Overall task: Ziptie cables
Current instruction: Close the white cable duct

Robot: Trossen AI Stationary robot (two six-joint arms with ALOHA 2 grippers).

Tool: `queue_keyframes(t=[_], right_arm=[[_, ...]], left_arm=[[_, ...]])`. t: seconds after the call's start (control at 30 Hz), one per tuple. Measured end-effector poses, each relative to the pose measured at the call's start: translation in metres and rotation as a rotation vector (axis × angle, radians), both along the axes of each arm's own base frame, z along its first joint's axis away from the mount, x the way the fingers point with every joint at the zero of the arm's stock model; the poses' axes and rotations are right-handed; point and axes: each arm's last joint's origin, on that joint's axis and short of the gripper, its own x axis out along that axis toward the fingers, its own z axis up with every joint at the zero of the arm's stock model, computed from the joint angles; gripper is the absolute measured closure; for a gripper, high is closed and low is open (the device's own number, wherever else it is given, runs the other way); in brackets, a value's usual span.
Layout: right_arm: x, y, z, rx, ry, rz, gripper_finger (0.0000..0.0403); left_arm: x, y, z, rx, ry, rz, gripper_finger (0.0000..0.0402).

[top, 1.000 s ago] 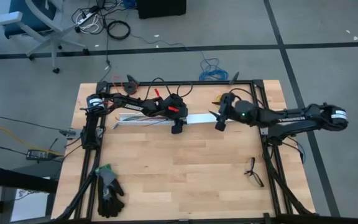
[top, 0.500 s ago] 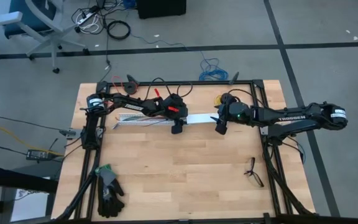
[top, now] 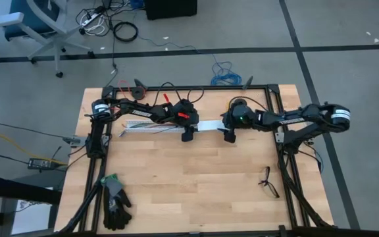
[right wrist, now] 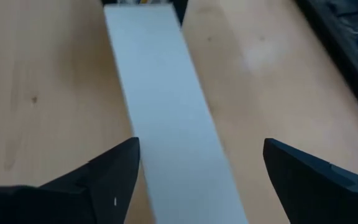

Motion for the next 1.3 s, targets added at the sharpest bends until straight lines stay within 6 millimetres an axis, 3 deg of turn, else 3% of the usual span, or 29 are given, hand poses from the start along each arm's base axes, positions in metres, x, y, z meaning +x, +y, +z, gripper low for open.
queue_keyframes(t=[0.17, 0.5, 0.83, 1.3], right_arm=[[0.003, -0.012, -0.012, 0.053, 0.030, 0.050, 0.0093], [0.022, -0.030, -0.016, 0.096, 0.115, 0.076, 0.0096], [0.020, -0.028, -0.005, 0.189, 0.128, 0.029, 0.0096], [0.022, -0.017, -0.006, 0.284, 0.120, -0.118, 0.0096]], left_arm=[[0.000, 0.000, 0.000, 0.000, 0.000, 0.000, 0.0197], [0.000, 0.000, 0.000, -0.001, 0.000, 0.000, 0.0197], [0.000, 0.000, 0.000, -0.002, 0.005, 0.000, 0.0197], [0.000, 0.000, 0.000, -0.005, 0.005, 0.002, 0.0197]])
